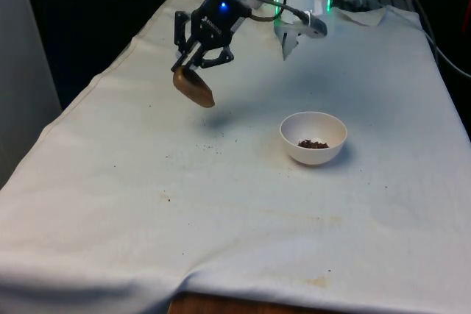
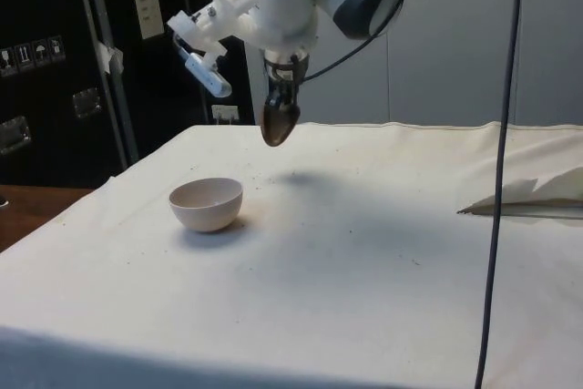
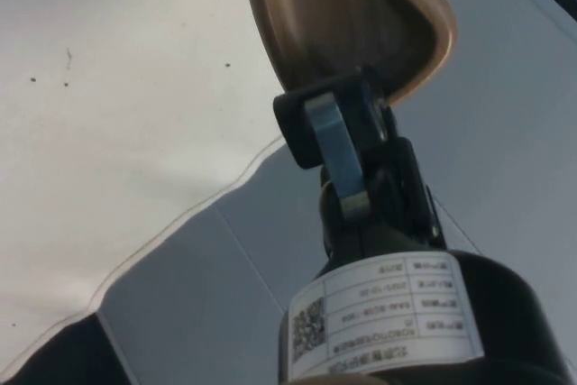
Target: Pour the coffee beans from the cup into the bowl.
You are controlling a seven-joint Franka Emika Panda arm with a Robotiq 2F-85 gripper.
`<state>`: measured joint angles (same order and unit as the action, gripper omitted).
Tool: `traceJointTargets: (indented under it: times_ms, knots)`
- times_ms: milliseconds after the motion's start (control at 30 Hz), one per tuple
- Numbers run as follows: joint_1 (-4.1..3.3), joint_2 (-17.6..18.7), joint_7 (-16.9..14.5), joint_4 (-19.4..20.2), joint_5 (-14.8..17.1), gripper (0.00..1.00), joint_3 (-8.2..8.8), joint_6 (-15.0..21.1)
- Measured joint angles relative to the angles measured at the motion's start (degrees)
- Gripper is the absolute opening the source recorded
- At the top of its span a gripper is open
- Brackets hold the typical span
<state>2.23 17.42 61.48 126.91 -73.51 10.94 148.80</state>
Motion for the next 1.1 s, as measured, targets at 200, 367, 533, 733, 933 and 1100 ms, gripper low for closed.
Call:
traceJointTargets:
  times_ms: [200,367,533,733,933,1100]
  knots:
    - [0.11,1.3,0.0,0.1,0.0,0.00,2.35,3.6]
    - [0.17,1.7,0.0,0.5,0.1,0.00,3.50,5.7]
    - [0.29,2.0,0.0,1.2,0.2,0.00,5.10,8.3]
    - [0.46,2.9,-0.1,1.7,0.3,0.00,6.88,11.3]
    - [0.52,3.0,-0.1,2.6,0.5,0.00,8.14,13.0]
    - [0.63,3.1,-0.9,3.5,1.9,0.00,8.94,14.3]
